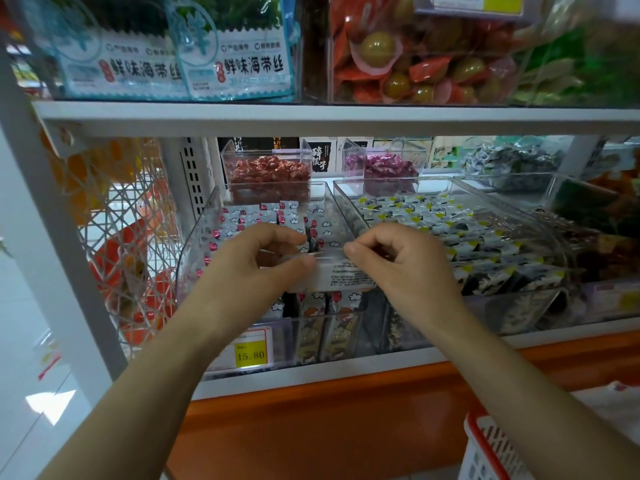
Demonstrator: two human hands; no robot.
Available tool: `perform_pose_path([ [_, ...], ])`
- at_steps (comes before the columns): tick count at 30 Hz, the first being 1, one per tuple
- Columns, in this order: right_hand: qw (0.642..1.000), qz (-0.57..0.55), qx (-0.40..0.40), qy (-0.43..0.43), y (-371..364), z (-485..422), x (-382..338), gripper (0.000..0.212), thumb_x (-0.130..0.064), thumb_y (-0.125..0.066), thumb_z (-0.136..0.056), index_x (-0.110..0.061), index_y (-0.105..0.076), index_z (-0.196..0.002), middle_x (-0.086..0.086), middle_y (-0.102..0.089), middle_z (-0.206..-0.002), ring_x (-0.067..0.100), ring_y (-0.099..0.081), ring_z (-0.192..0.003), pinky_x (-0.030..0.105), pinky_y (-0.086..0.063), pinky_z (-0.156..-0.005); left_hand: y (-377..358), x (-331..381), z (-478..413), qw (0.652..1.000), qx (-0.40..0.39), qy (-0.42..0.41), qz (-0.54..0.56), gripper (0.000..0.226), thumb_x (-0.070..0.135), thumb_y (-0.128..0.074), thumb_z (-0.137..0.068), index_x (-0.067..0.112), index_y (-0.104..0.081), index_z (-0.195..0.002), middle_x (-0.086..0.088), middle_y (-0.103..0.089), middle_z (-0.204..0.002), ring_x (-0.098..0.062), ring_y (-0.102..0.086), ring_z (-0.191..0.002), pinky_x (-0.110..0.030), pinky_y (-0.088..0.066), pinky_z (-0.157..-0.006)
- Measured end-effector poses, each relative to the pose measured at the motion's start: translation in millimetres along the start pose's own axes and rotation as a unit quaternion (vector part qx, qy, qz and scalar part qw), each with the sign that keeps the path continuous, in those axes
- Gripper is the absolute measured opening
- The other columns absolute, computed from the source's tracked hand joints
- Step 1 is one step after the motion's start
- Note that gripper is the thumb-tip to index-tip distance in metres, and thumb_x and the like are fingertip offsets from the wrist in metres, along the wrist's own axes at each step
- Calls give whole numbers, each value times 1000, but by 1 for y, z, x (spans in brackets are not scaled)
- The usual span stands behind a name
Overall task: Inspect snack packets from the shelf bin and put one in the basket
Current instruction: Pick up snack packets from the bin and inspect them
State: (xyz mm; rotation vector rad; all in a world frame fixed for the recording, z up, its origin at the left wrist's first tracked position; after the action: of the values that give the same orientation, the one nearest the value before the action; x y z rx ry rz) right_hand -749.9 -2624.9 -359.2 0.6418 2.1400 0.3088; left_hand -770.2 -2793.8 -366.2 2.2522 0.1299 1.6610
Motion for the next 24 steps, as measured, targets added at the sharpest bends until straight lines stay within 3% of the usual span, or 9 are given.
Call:
perform_pose_path([
  [3,1000,6,-16,15,-4,1,-3,14,-12,-65,-86,-6,-67,-74,-2,-60,-65,4,-51,-59,10,-40,-55,3,2,0,999,11,4,-33,4,20,-68,-80,22,-71,-77,1,-67,-75,-1,-58,-57,-10,-45,-49],
  [7,999,3,-45,14,-7,0,-2,12,-14,-66,-85,-8,-69,-76,-9,-60,-66,3,-55,-62,10,-42,-57,12,-1,-2,999,3,19,-43,14,24,-69,-79,16,-74,-69,-8,-69,-69,-20,-57,-56,-22,-49,-51],
  [11,998,-25,-59,3,-8,0,0,10,-15,-66,-84,-12,-69,-75,-7,-64,-68,8,-58,-63,12,-45,-57,15,1,-1,996,-21,-4,-81,14,26,-67,-80,24,-75,-68,11,-71,-68,-32,-60,-62,-28,-52,-59],
  [13,998,-28,-58,-2,-8,0,1,11,-15,-66,-84,-13,-69,-74,-8,-64,-68,7,-58,-63,13,-45,-56,17,2,-1,995,-18,-17,-96,17,24,-68,-80,23,-74,-65,17,-71,-71,-12,-66,-66,-9,-49,-55],
  [15,998,-27,-50,-5,-8,1,2,12,-15,-65,-85,-12,-69,-75,-7,-64,-68,7,-59,-64,13,-45,-57,17,3,-2,995,-8,-25,-97,15,24,-66,-81,23,-73,-68,13,-71,-71,0,-64,-61,-4,-44,-51],
  [18,999,-17,-40,-13,-9,1,5,14,-16,-64,-86,-10,-69,-74,-3,-64,-68,8,-58,-63,16,-44,-57,11,3,-1,995,-20,-25,-90,18,38,-61,-81,24,-72,-78,-2,-68,-72,-4,-55,-49,-11,-45,-46],
  [20,998,-21,-45,-23,-8,-1,6,16,-17,-62,-87,-17,-67,-73,-8,-63,-66,4,-57,-62,13,-44,-56,6,3,1,994,-52,-18,-93,23,47,-62,-73,30,-68,-87,8,-66,-75,-2,-55,-50,-12,-41,-42],
  [24,994,-41,-98,-35,-4,-6,9,19,-18,-59,-89,-23,-68,-72,-4,-66,-67,9,-63,-63,24,-54,-58,5,4,1,993,-64,-35,-97,17,30,-67,-79,32,-64,-95,16,-65,-74,1,-54,-52,-9,-39,-41],
])
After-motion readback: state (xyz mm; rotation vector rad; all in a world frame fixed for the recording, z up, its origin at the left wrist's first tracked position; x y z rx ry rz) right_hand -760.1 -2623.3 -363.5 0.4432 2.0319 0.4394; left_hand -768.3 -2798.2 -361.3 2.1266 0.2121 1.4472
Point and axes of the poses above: each hand's wrist, its own z-axis away from the middle knuckle, its own y-axis out of the back of the hand, x = y × z, the point moved 6 cm from there along -z, towards the middle knuckle
